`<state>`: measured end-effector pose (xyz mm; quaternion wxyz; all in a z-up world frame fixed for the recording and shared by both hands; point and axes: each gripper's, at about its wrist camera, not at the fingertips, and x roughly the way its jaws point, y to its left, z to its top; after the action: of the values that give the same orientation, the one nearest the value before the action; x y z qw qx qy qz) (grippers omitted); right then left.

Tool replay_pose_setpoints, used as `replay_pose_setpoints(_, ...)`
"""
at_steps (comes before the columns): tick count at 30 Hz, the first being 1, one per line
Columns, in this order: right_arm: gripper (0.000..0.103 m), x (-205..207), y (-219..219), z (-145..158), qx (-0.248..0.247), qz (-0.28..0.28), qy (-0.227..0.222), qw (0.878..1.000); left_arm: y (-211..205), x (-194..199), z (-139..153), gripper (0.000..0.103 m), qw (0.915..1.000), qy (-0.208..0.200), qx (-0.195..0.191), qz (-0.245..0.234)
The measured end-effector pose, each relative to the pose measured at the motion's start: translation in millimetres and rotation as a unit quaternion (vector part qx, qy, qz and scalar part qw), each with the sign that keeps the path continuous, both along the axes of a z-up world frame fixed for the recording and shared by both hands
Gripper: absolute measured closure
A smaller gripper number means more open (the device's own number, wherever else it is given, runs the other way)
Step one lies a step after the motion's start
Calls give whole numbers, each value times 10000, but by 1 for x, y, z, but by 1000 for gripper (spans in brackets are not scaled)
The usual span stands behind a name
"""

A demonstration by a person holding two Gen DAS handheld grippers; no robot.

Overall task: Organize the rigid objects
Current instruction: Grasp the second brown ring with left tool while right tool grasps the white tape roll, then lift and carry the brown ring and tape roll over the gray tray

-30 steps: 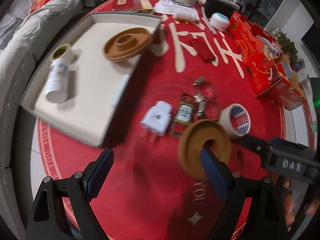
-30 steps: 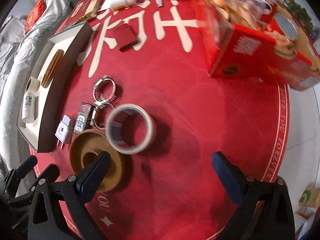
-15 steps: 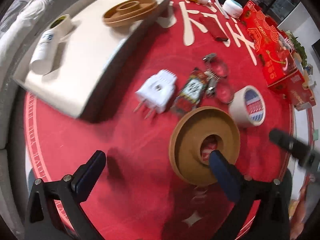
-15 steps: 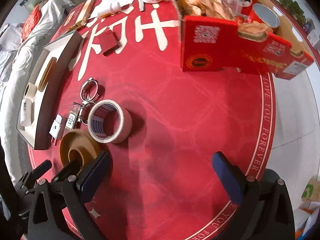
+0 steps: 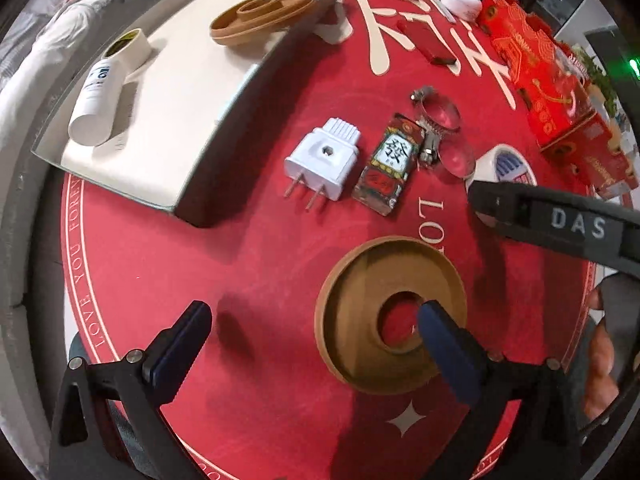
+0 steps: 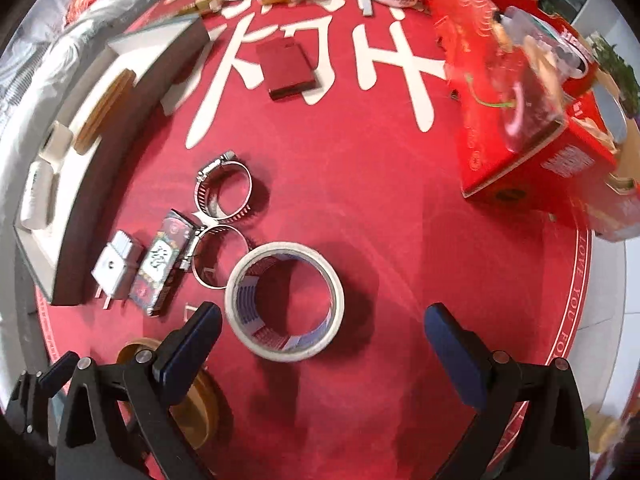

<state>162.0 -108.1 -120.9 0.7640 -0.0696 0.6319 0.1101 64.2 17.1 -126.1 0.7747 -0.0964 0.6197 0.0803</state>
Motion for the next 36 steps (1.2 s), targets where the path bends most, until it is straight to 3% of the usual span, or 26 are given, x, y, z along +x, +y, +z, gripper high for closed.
replay_pose_setpoints(2, 14, 2, 0, -5, -5, -40, 104, 9999, -2, 1, -8, 0, 9999, 141, 0, -3)
replay_pose_setpoints(6, 24, -2, 3, -4, -51, 45, -38, 10000, -16, 4, -15, 0, 9993, 123, 289, -198)
replay_pose_setpoints(8, 48, -4, 4, 0, -37, 94, -99, 9999, -19, 6, -16, 0, 9994, 143, 277, -174)
replay_pose_setpoints(9, 49, -5, 4, 1, -52, 89, -91, 9999, -17, 5, -17, 0, 9994, 152, 274, -170)
replay_pose_setpoints(13, 49, -10, -7, 1, 62, -43, 56, 10000, -18, 5, -17, 1, 9989, 264, 242, -290)
replay_pose_setpoints(16, 49, -14, -18, 5, 198, -95, 38, 9998, -20, -3, -13, 10, 9985, 211, 256, -443)
replay_pose_setpoints(18, 49, -22, -26, 8, 306, -151, 41, 9994, -28, -6, -8, 25, 9978, 141, 273, -586)
replay_pose_setpoints(21, 49, -30, -43, 7, 421, -258, 126, 9987, -38, -9, -4, 40, 9967, 68, 305, -744)
replay_pose_setpoints(24, 49, -40, -52, 7, 527, -350, 185, 9978, -49, -13, 0, 69, 9955, 19, 339, -882)
replay_pose_setpoints(31, 49, -69, -63, 7, 607, -361, 251, 9972, -56, -28, 0, 68, 9960, 51, 314, -834)
replay_pose_setpoints(36, 49, -95, -65, 17, 595, -312, 256, 9974, -37, -43, 7, 69, 9973, 6, 191, -705)
